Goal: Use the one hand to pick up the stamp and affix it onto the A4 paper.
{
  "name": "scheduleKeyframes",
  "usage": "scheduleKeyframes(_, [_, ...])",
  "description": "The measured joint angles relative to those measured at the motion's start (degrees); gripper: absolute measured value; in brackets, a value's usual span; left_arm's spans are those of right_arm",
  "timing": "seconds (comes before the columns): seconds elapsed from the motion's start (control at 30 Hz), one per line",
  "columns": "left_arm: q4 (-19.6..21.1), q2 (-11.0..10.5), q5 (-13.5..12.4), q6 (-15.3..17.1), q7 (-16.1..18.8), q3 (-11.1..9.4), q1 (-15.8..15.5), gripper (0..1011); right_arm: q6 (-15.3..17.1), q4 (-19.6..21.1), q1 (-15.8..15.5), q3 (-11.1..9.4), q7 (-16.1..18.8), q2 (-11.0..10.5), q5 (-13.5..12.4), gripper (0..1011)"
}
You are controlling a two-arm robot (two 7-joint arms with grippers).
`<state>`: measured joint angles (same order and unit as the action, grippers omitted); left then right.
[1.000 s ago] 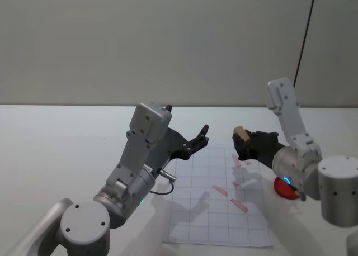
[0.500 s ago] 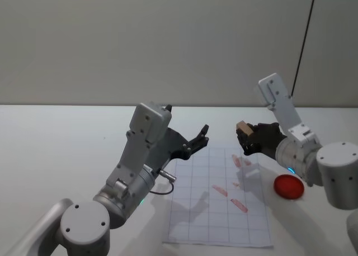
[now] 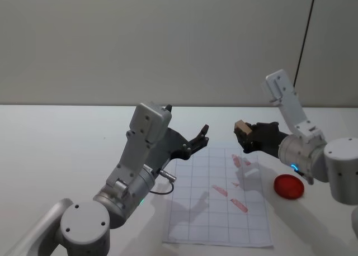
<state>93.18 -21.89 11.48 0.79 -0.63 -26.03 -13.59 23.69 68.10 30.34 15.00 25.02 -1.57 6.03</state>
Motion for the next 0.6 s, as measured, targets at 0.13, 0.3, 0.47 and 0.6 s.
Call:
scheduleKeyframes(0.13, [0.0, 0.0, 0.0, 0.0, 0.0, 0.0, 0.0, 1002, 1.25, 0.81, -0.65, -0.19, 0.02, -0.07, -1.78, 220])
scheduleKeyframes(0.3, [0.0, 0.0, 0.0, 0.0, 0.0, 0.0, 0.0, 1002, 3.33, 2.42, -2.12, -0.07, -0.8, -0.1, -3.98, 220])
scheduleKeyframes(0.47, [0.0, 0.0, 0.0, 0.0, 0.0, 0.0, 0.0, 1002, 4.58, 3.62, -3.4, 0.33, -1.65, -0.04, -5.25, 220])
scheduleKeyframes(0.6, [0.0, 0.0, 0.0, 0.0, 0.0, 0.0, 0.0, 1002, 5.34, 4.53, -4.52, 0.91, -2.6, 0.19, -6.16, 220])
